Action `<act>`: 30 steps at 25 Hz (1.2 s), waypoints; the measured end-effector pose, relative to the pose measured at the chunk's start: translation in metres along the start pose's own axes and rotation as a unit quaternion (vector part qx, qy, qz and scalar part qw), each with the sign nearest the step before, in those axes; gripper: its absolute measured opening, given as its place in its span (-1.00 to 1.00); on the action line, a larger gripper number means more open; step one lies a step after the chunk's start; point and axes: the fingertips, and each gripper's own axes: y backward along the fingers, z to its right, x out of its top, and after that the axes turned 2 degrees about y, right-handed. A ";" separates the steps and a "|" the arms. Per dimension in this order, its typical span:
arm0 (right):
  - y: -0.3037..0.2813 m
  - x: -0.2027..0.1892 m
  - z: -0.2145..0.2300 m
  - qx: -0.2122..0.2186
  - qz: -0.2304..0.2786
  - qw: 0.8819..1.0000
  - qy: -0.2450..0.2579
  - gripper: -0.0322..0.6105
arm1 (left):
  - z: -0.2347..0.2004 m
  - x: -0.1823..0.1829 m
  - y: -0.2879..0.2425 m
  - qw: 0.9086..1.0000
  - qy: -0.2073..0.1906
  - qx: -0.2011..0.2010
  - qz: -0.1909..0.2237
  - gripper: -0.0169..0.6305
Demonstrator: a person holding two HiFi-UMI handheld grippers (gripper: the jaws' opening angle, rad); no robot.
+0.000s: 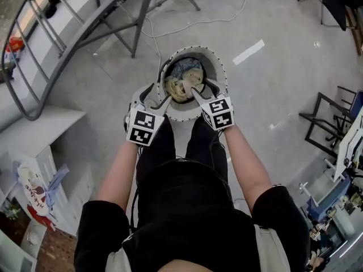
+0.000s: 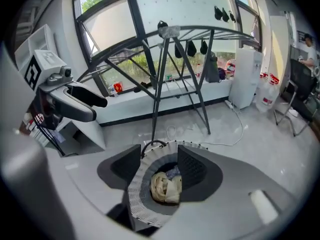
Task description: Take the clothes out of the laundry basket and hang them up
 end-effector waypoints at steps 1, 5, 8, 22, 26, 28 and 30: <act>-0.017 -0.013 0.001 0.006 -0.011 1.000 0.002 -0.13 | -0.003 -0.012 -0.011 1.000 0.010 -0.002 -0.006 -0.10; -0.088 -0.072 0.009 0.014 -0.053 0.999 -0.004 -0.13 | -0.012 -0.059 -0.056 0.999 0.039 -0.008 -0.032 -0.11; -0.139 -0.125 0.024 0.007 -0.089 0.996 -0.026 -0.12 | -0.018 -0.084 -0.086 0.998 0.044 -0.010 -0.045 -0.11; -0.310 -0.316 0.105 -0.038 -0.276 0.960 -0.034 -0.23 | -0.033 -0.172 -0.145 0.994 0.076 -0.018 -0.074 -0.10; -0.338 -0.339 0.108 -0.016 -0.283 0.959 0.006 -0.28 | -0.036 -0.183 -0.157 0.995 0.070 -0.021 -0.071 -0.10; -0.349 -0.348 0.110 -0.008 -0.282 0.959 0.012 -0.32 | -0.043 -0.189 -0.165 0.995 0.068 -0.019 -0.070 -0.11; -0.357 -0.357 0.111 -0.002 -0.281 0.960 0.019 -0.33 | -0.051 -0.196 -0.173 0.995 0.076 -0.014 -0.070 -0.10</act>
